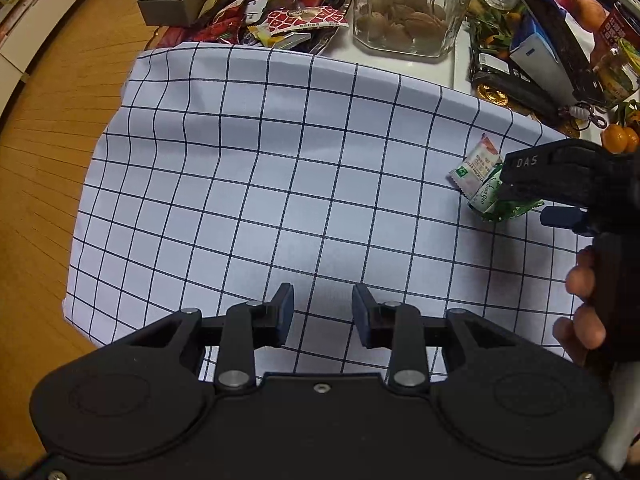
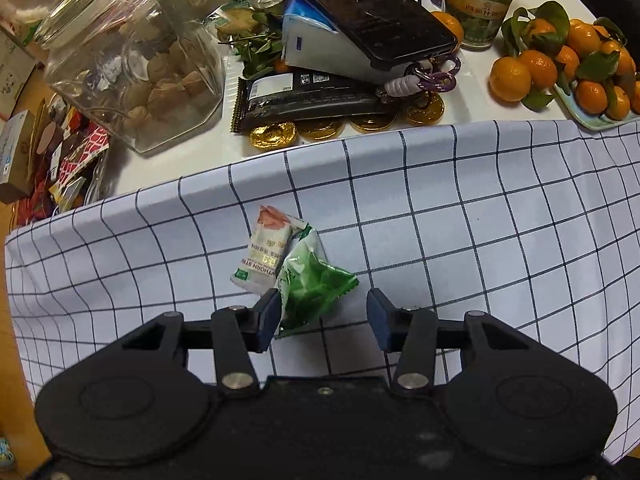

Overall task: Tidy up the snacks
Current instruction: 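Move right tool to the green wrapped candy and grasp it, then grasp the white-and-orange packet with the left tool while right tool holds the green candy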

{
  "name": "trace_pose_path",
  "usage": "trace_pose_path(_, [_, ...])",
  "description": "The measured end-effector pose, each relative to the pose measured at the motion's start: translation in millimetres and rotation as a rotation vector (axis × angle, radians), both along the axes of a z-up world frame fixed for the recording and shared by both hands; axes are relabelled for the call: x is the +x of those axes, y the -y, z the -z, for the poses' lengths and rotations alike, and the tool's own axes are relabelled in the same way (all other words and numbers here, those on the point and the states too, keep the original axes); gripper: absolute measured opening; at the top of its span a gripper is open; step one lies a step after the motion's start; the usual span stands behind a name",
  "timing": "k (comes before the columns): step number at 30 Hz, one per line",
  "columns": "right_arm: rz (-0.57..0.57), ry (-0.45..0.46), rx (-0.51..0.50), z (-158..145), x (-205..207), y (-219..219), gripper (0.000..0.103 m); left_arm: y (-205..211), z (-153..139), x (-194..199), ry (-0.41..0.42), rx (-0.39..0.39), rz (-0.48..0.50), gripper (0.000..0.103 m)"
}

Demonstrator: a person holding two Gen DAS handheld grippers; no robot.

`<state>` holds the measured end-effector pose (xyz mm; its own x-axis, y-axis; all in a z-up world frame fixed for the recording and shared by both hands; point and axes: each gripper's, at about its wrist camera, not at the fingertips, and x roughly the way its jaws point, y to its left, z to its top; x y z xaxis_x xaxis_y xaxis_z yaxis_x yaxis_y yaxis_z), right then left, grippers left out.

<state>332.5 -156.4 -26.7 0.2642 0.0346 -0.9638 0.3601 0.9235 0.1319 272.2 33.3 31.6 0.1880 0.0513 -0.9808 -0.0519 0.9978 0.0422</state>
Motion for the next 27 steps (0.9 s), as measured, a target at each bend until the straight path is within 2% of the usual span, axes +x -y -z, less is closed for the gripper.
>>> trace_pose_path(5, [-0.027, -0.03, -0.021, 20, 16, -6, 0.049, -4, 1, 1, -0.01, -0.022, -0.017, 0.043])
trace_pose_path(9, [0.016, -0.038, -0.001, 26, 23, -6, 0.054, -5, -1, 1, -0.006, -0.034, -0.024, 0.043])
trace_pose_path(13, [0.022, -0.038, -0.005, 26, 24, -7, 0.052, -5, 1, 2, -0.012, -0.036, -0.035, 0.043])
trace_pose_path(16, [0.004, -0.028, -0.01, 20, 14, -5, 0.046, -1, 2, 3, -0.017, -0.033, -0.031, 0.043])
trace_pose_path(17, [-0.012, -0.027, -0.005, 17, 10, -4, 0.039, 1, 3, 3, -0.017, -0.031, -0.027, 0.043])
trace_pose_path(22, [-0.045, -0.06, -0.017, 13, -13, 6, 0.037, 11, 7, 4, -0.029, -0.014, -0.012, 0.043])
trace_pose_path(27, [-0.007, -0.103, 0.028, 11, -41, 28, 0.036, 19, 12, 5, -0.041, -0.012, -0.003, 0.043])
